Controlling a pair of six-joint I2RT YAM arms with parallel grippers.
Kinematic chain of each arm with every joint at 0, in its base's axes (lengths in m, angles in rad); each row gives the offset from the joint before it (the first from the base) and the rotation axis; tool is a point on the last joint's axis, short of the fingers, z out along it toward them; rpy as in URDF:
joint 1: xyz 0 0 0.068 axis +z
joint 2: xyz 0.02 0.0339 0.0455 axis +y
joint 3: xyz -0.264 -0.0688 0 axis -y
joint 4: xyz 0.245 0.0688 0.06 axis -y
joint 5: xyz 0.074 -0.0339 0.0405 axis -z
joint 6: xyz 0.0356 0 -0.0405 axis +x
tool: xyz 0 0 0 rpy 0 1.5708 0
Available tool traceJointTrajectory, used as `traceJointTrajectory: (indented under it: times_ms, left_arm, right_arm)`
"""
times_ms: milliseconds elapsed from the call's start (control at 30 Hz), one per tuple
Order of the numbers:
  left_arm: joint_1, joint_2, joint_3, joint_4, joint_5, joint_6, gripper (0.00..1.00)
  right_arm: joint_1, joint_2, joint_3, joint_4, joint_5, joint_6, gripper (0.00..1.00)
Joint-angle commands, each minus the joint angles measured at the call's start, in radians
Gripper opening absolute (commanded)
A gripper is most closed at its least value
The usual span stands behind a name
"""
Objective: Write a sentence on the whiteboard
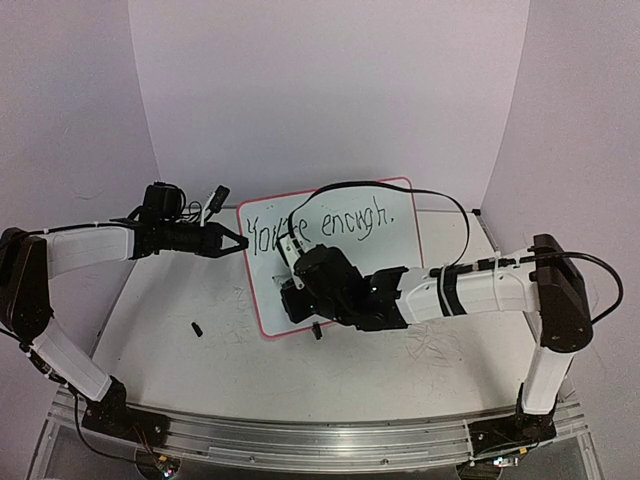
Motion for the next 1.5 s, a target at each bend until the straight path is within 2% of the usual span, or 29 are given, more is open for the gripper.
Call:
traceJointTrajectory:
  times_ms: [0, 500, 1133, 1467]
  left_arm:
    - [-0.018, -0.017, 0.022, -0.003, -0.001, 0.041, 0.0]
    - [-0.018, -0.026, 0.023, -0.003, 0.001, 0.041, 0.0]
    - [-0.018, -0.03, 0.025, -0.004, 0.003, 0.038, 0.0]
    - [-0.018, -0.023, 0.024, -0.004, 0.007, 0.038, 0.0]
  right_arm:
    - [-0.002, 0.033, 0.05, 0.02, 0.039, 0.014, 0.0]
    - [-0.001, 0.064, 0.087, 0.011, -0.005, -0.005, 0.0]
    - [-0.001, 0.037, 0.024, -0.022, -0.09, 0.008, 0.0]
    - [-0.001, 0.019, -0.003, -0.036, -0.072, 0.021, 0.0]
